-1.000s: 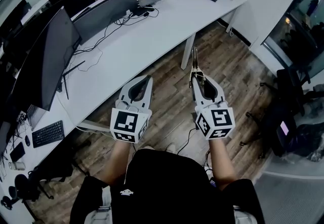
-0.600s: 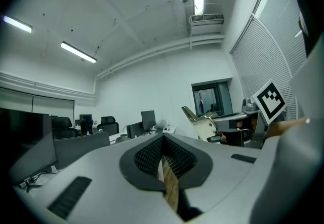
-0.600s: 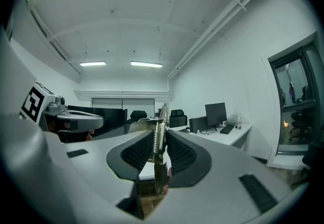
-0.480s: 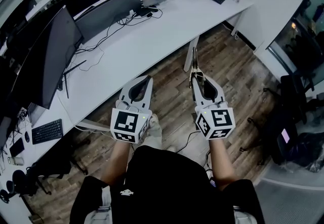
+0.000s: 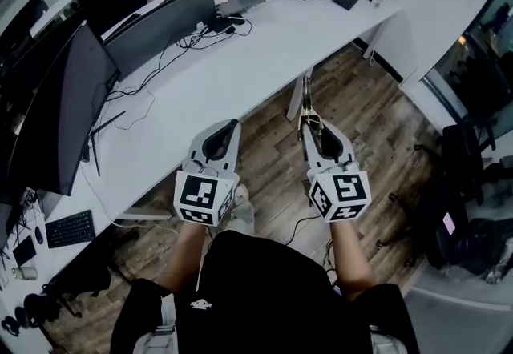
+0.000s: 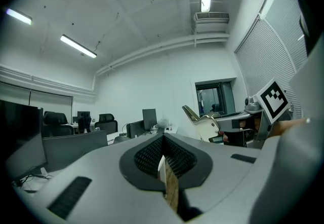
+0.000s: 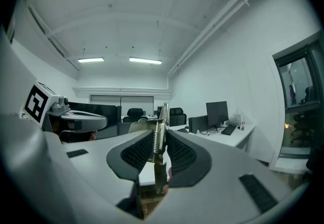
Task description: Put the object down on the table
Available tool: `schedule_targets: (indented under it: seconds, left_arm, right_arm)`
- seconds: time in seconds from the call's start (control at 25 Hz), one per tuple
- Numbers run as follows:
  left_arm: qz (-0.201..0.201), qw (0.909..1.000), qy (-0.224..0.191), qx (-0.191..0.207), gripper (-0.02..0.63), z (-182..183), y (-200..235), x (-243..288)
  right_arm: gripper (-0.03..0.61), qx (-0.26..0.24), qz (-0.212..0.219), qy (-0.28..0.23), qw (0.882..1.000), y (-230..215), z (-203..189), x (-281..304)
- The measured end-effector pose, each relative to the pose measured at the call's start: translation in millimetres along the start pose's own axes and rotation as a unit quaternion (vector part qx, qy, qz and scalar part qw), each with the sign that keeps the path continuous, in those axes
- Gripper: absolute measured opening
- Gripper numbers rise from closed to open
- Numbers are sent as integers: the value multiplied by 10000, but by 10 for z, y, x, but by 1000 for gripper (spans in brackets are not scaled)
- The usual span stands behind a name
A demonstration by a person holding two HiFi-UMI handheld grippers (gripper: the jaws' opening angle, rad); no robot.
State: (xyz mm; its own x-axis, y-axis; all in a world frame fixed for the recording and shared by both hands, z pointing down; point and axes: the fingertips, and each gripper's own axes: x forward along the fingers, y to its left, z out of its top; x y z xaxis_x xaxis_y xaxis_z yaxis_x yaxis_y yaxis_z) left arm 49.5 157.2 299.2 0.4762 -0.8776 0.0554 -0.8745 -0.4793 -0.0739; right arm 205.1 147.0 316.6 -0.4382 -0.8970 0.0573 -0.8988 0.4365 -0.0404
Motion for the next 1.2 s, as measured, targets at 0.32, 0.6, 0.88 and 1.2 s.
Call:
schedule_targets:
  seconds: [0.32, 0.6, 0.88, 1.2]
  left_arm:
    - [-74, 10000, 43, -25, 12, -8, 664, 826]
    - [-100, 9998, 93, -111, 12, -4, 1395, 1404]
    - [-81, 9997, 163, -190, 12, -70, 2094, 1827]
    - [-18, 9983, 391, -426, 12, -363, 2600, 2067]
  right_arm:
    - [94, -7, -31, 97, 9999, -230, 66, 1015]
    - [94, 10, -39, 198, 9998, -271, 133, 1933]
    - [94, 14, -5, 315, 9995, -218, 119, 2764]
    - [94, 13, 71, 627, 9980, -128, -94, 3343]
